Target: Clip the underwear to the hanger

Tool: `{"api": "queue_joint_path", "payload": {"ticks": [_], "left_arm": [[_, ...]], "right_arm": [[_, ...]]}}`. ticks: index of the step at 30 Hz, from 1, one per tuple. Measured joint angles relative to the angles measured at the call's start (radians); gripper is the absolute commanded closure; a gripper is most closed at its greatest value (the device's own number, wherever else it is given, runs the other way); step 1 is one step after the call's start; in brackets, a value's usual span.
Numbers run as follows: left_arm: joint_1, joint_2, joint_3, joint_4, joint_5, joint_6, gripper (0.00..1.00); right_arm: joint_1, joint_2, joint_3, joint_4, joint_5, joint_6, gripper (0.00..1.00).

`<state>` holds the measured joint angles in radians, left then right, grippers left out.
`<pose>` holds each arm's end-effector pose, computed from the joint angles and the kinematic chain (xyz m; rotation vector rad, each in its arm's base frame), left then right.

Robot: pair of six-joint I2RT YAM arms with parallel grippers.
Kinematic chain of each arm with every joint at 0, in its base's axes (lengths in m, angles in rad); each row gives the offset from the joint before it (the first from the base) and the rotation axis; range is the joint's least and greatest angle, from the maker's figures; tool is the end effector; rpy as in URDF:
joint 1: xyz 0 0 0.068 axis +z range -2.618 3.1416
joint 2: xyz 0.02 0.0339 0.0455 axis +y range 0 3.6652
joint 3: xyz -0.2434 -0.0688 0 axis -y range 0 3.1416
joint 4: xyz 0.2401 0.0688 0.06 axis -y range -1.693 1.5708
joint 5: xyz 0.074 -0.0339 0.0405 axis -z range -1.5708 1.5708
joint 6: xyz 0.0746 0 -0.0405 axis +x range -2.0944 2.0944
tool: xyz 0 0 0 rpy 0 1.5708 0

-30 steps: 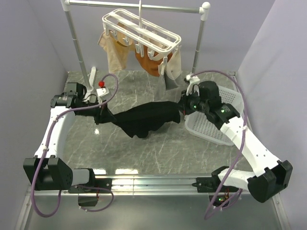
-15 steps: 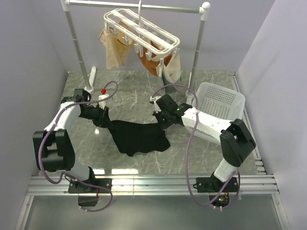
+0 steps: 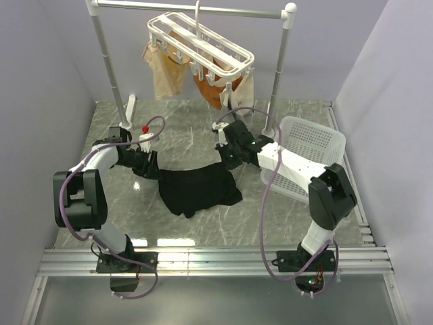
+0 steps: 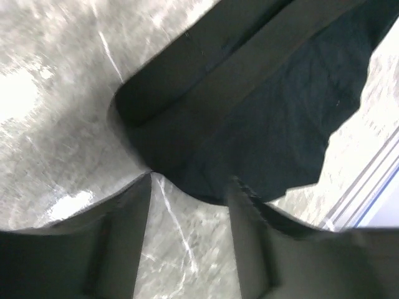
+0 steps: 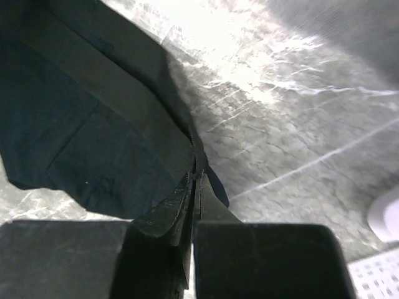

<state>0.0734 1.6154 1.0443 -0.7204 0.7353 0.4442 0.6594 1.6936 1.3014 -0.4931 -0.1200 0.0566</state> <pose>0.3038 -0.0278 0.1530 0.6082 2.4909 -0.8612 0.3015 0.2450 0.2041 -0.7941 2.3738 0.4537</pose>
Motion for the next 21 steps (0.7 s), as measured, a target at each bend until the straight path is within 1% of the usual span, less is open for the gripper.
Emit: {"api": "queue_joint_path", "payload": {"ticks": [1,4,7,10,14,21], "left_arm": [[0.001,0.004,0.000,0.012,0.000,-0.010,0.29],[0.011,0.006,0.006,0.035,0.002,-0.043,0.27],[0.019,0.019,0.040,0.041,0.002,-0.050,0.28],[0.021,0.040,0.072,0.055,0.005,-0.049,0.32],[0.013,0.066,0.100,0.041,0.013,-0.012,0.34],[-0.097,0.171,0.258,-0.076,-0.009,0.121,0.36]], "right_arm": [[0.000,0.018,0.006,0.000,-0.003,-0.003,1.00],[0.000,0.061,0.008,-0.003,-0.005,-0.006,1.00],[0.000,0.083,0.008,-0.003,-0.004,-0.007,1.00],[0.000,0.084,0.014,-0.005,-0.005,-0.006,1.00],[0.000,0.084,0.038,-0.005,-0.005,-0.006,1.00],[0.000,0.084,0.042,-0.009,-0.006,-0.006,1.00]]}}
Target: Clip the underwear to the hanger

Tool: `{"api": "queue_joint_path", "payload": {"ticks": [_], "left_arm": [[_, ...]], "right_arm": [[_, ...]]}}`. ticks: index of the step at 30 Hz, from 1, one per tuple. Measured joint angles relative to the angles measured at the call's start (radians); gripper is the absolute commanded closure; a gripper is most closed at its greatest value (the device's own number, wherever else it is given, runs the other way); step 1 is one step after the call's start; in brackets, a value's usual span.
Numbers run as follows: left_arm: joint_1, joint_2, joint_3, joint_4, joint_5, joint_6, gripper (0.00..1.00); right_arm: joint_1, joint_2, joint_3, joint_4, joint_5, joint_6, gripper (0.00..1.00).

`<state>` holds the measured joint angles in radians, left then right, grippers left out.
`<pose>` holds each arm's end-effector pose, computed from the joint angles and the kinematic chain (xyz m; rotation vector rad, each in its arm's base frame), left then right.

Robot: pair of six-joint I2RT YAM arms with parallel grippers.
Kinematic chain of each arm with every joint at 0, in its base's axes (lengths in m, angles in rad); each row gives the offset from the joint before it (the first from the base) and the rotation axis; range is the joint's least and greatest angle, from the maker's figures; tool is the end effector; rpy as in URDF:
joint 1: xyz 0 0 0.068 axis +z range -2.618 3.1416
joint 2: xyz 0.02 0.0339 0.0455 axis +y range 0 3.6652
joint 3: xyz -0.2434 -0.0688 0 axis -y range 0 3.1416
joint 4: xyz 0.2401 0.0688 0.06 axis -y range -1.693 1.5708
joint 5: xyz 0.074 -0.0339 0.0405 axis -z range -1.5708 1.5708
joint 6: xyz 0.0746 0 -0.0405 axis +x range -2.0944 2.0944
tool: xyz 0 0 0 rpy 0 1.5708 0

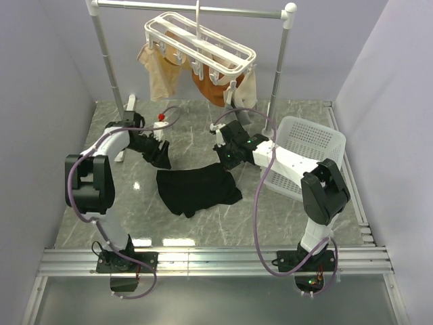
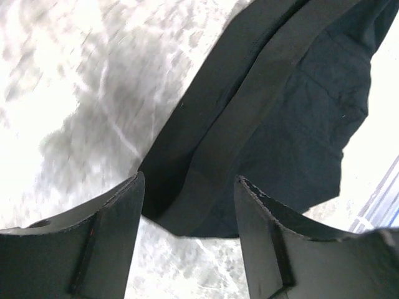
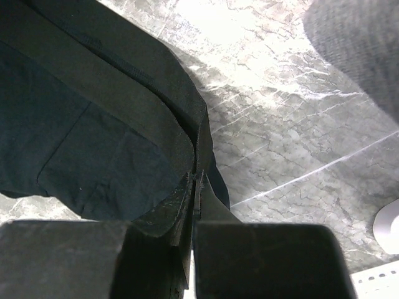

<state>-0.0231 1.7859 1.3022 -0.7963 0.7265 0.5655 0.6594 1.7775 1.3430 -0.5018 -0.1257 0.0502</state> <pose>0.3484 -0.0576 0.1684 0.8761 2.4008 -0.8344 0.3110 0.2529 0.1859 -0.8162 2.4204 0.4420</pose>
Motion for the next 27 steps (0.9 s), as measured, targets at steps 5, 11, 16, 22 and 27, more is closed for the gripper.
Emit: {"api": "queue_joint_path", "payload": {"ticks": [5,11,16,22,27], "left_arm": [[-0.065,0.061,0.043,-0.039,-0.053,0.033,0.39],[-0.100,0.097,0.043,-0.082,-0.141,0.050,0.51],[-0.119,0.097,0.043,-0.119,-0.180,0.071,0.67],[-0.122,0.093,0.043,-0.164,-0.200,0.096,0.98],[-0.116,0.019,0.044,-0.202,-0.200,0.119,0.99]], "right_arm": [[0.000,0.002,0.001,-0.002,0.000,0.000,1.00],[-0.001,0.027,0.019,-0.010,0.001,0.000,1.00],[-0.001,0.044,0.019,-0.016,0.001,0.000,1.00],[-0.008,0.053,0.019,-0.022,0.001,0.000,1.00],[-0.019,0.053,0.019,-0.026,0.001,0.001,1.00]]}}
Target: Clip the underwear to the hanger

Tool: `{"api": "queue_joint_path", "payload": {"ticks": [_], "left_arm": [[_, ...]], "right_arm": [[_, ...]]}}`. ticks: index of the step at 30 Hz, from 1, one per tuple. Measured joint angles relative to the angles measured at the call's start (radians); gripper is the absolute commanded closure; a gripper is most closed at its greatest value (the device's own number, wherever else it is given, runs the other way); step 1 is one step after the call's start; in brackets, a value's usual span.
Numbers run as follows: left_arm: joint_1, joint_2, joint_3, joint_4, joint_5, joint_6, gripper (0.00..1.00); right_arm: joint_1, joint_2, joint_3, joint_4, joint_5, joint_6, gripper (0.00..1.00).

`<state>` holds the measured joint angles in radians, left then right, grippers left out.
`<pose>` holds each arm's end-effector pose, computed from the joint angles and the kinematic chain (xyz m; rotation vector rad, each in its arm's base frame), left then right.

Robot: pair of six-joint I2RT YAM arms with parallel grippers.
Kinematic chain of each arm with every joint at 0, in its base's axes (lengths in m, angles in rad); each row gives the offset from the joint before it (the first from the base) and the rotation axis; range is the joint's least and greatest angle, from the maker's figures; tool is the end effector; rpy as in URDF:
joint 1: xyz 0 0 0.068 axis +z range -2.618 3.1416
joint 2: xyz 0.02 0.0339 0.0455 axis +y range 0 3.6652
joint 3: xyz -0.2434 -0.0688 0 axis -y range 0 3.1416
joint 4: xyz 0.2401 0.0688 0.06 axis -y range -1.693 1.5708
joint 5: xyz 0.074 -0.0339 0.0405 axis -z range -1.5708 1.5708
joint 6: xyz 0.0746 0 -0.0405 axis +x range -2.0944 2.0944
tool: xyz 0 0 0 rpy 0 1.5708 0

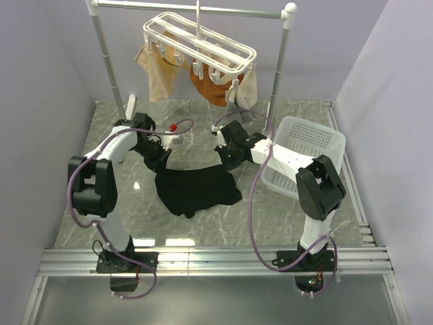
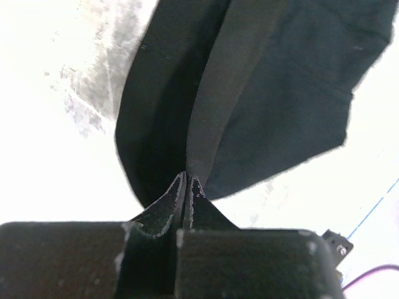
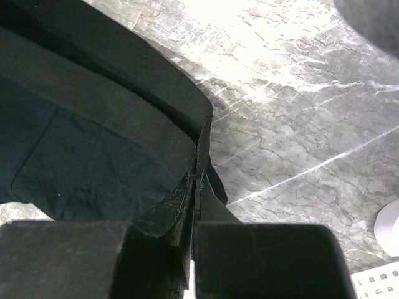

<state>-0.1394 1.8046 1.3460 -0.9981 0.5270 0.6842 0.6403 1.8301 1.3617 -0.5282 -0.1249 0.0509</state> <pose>0.3256 -0.0836 0.1602 1.1652 2.5595 -0.6874 0.3185 0.2489 0.1696 -0.8048 2.4854 0.4149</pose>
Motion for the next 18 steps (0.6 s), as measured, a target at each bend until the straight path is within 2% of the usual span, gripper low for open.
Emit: {"api": "queue_joint_path", "payload": {"ticks": [2,3,4,5,7,8,10,18], "left_arm": [[0.003,-0.048,0.001,-0.026,0.010,0.020,1.00],[0.003,-0.070,0.001,-0.037,0.015,0.033,1.00],[0.005,-0.097,0.001,-0.048,0.019,0.043,1.00],[0.005,-0.117,0.001,-0.055,0.019,0.057,1.00],[0.006,-0.156,-0.003,-0.069,0.020,0.084,1.00],[0.007,-0.174,-0.011,-0.070,0.019,0.101,1.00],[0.011,-0.200,-0.042,-0.072,0.016,0.138,1.00],[0.022,-0.357,-0.207,-0.083,-0.023,0.327,1.00]], "right_arm": [[-0.004,0.000,0.000,-0.003,0.000,0.000,0.98],[-0.006,0.000,0.000,-0.006,-0.001,0.002,0.92],[-0.008,0.000,0.000,-0.007,-0.002,0.003,0.81],[-0.011,0.000,0.000,-0.008,-0.004,0.008,0.74],[-0.017,0.000,0.000,-0.011,-0.015,0.006,0.63],[-0.020,0.000,0.000,-0.011,-0.021,0.004,0.60],[-0.034,0.000,0.003,-0.016,-0.045,0.011,0.55],[-0.127,0.056,0.081,-0.027,-0.178,0.094,0.56]]}}
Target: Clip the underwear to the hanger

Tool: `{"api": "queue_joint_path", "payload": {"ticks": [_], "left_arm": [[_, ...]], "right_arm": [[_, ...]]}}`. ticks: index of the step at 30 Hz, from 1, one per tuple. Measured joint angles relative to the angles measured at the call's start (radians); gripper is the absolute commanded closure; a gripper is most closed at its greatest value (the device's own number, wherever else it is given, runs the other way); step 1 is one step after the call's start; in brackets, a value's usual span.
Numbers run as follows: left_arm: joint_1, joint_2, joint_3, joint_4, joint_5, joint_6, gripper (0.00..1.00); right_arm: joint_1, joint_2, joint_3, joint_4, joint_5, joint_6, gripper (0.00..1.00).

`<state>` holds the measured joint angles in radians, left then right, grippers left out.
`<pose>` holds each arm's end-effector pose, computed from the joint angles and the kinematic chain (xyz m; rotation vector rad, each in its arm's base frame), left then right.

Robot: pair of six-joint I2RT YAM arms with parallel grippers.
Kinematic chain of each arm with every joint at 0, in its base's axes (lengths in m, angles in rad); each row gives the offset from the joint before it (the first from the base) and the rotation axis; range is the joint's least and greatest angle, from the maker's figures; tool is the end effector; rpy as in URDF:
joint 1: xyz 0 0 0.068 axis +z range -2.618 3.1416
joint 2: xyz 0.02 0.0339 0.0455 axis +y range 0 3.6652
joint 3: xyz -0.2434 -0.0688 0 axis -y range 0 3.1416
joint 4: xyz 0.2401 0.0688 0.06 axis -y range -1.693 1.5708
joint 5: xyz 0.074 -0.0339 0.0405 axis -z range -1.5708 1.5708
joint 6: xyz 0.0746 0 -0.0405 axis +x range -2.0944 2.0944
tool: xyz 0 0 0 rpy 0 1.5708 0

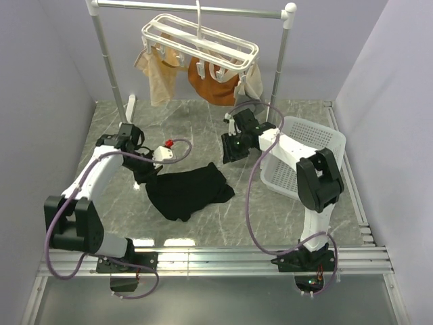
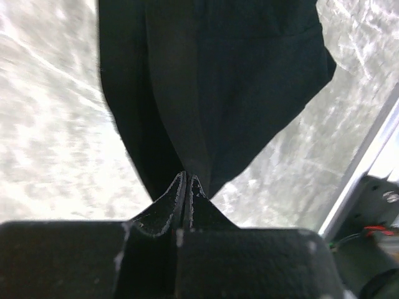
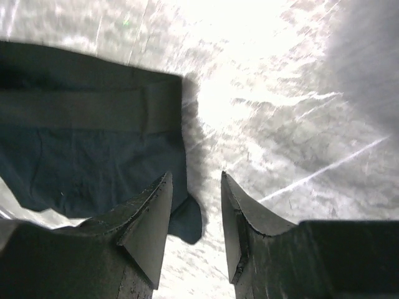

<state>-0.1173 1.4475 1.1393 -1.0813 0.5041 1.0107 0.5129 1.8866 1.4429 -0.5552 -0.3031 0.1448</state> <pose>0.2562 -0.0665 0.2024 1.5055 2.2612 -0.5241 0.3522 0.2239 0.1739 -0.5967 2.5611 0.6291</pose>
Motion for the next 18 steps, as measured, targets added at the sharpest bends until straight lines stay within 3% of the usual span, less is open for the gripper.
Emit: {"api": "queue_joint_path", "payload": {"ticks": [8,18], "left_arm": [[-0.078,-0.151,-0.057,0.048,-0.029,0.080,1.00],[-0.136,-0.156,-0.098,0.078,-0.080,0.095,1.00]], "right_arm": [[-0.013,0.140,0.106,-0.006,-0.095,0.077,0.57],[-0.013,0.291,0.175,0.015,-0.165,0.151,0.62]]}}
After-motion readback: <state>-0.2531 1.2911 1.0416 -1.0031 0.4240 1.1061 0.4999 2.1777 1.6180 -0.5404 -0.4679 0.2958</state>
